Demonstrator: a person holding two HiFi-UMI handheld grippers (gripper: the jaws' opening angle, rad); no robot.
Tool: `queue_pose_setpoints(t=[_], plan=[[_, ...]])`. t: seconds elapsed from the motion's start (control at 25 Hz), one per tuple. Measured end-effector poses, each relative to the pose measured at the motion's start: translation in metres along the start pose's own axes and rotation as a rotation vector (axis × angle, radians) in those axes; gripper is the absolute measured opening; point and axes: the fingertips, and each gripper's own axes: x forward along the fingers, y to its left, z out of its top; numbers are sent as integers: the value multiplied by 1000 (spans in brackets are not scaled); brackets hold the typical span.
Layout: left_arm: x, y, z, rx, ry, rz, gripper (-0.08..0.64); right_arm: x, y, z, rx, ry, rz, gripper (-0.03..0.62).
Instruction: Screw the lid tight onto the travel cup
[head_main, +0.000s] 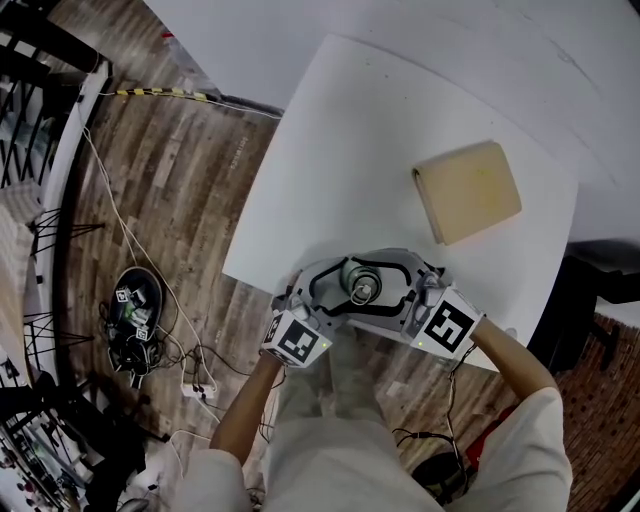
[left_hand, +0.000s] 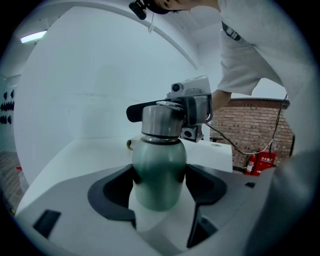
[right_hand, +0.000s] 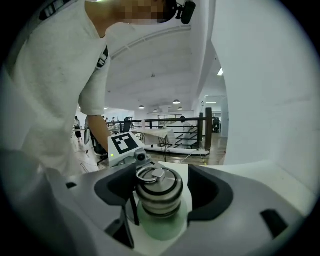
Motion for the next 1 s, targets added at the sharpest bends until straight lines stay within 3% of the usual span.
queue_pose_setpoints(t=[0.24,0.48,0.68,1.0], plan=[[0,0,-2,7,2,-2,327,9,5,4,-64,7,83,279],[-1,0,-3,6,3,-8,327,12,6,4,-75,7,74,259],[-1,0,-2,9,4,-8,327,12,0,6,-41,-12,-17,258],[-1,0,-2,7,5,-7,326,8,-10,0,56,-9,-295,258]])
